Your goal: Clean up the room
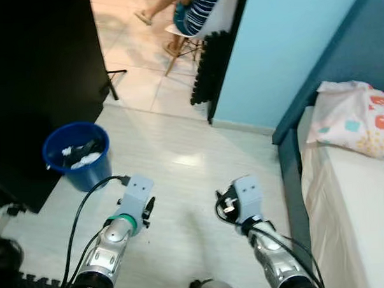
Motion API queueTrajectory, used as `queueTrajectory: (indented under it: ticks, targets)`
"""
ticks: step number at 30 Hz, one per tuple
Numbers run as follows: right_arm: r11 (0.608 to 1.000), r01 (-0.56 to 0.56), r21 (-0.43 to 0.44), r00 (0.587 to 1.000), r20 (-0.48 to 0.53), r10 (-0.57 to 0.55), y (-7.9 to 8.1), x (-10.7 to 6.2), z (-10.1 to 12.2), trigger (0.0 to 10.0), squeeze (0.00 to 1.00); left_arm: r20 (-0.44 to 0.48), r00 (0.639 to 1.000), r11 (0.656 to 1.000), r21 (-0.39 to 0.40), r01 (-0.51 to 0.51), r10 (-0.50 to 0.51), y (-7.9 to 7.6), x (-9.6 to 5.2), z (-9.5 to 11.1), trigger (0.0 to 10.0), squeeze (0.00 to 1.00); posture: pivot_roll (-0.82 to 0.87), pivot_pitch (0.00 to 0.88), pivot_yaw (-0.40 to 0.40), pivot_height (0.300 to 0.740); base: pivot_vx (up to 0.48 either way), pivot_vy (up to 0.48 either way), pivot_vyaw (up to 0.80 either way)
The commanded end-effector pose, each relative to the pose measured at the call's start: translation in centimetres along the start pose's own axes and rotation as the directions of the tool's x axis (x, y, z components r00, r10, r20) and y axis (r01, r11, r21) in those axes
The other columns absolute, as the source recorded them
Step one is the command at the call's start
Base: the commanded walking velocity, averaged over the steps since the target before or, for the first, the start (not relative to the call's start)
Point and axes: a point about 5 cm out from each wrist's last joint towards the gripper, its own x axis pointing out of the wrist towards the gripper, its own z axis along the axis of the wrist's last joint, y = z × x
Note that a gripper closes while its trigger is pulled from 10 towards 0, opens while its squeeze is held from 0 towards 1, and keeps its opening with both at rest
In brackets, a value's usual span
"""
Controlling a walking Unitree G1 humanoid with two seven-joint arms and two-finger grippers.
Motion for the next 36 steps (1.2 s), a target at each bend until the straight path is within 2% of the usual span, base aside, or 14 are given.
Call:
queueTrajectory:
  ticks: [1, 22, 36]
  targets:
    - [1.000, 0.030, 0.003, 0.999, -0.014, -0.030, -0.9, -0.4, -0.5, 10.0, 0.00, 0.012, 0.999, 1.000, -0.001, 0.030, -0.030, -0.9, 0.1, 0.1, 10.0, 0.00, -0.02, 0.000, 0.002, 0.740, 0.000, 0.000, -0.75]
    - [0.996, 0.085, 0.013, 0.995, 0.043, -0.085, -2.3, -0.3, 0.3, 10.0, 0.00, 0.083, 0.995, 0.998, 0.021, 0.061, -0.063, -1.3, 0.6, 1.1, 10.0, 0.00, -0.03, 0.007, 0.008, 0.740, 0.000, 0.000, -0.75]
    - [0.995, 0.101, 0.019, 0.992, 0.070, -0.102, -2.7, -0.1, 1.0, 10.0, 0.00, 0.117, 0.990, 0.997, 0.024, 0.077, -0.080, -1.7, 0.8, 2.0, 10.0, 0.00, -0.03, 0.007, 0.012, 0.740, 0.000, 0.000, -0.75]
